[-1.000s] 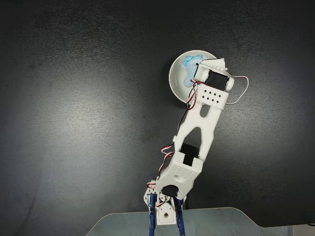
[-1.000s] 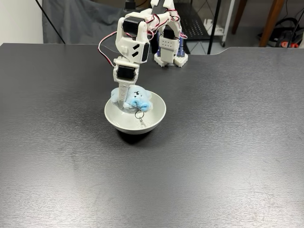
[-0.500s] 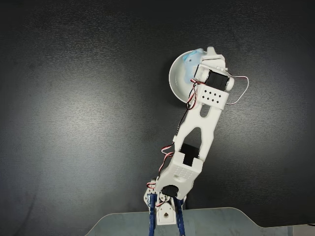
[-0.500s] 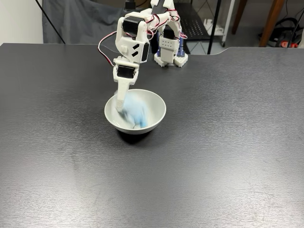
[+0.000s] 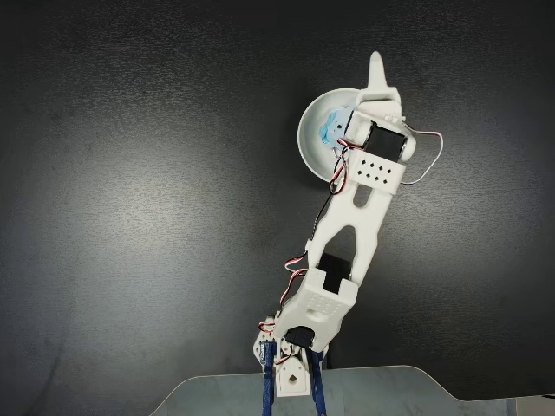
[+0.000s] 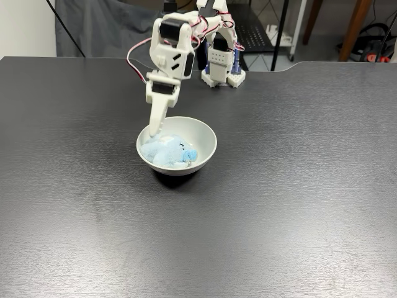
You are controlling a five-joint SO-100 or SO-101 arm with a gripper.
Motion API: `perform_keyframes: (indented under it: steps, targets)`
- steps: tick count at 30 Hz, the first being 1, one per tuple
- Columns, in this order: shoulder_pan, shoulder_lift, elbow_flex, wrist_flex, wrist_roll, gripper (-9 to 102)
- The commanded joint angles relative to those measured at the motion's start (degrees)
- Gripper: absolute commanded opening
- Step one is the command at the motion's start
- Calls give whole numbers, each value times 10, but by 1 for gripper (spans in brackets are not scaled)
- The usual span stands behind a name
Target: Grasp a skyblue doll and put it in the white bowl.
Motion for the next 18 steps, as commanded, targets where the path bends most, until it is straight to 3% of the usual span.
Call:
perform_keyframes:
  steps: [1,8,12,15,18]
  targets:
    - [-2,137,-113,-1,6,58]
    - [-30,287,-141,5,7,58]
    - [-84,377,-140,68,7,55]
    - [-152,436,-140,142,7,43]
    - [-212,488,-140,200,7,22]
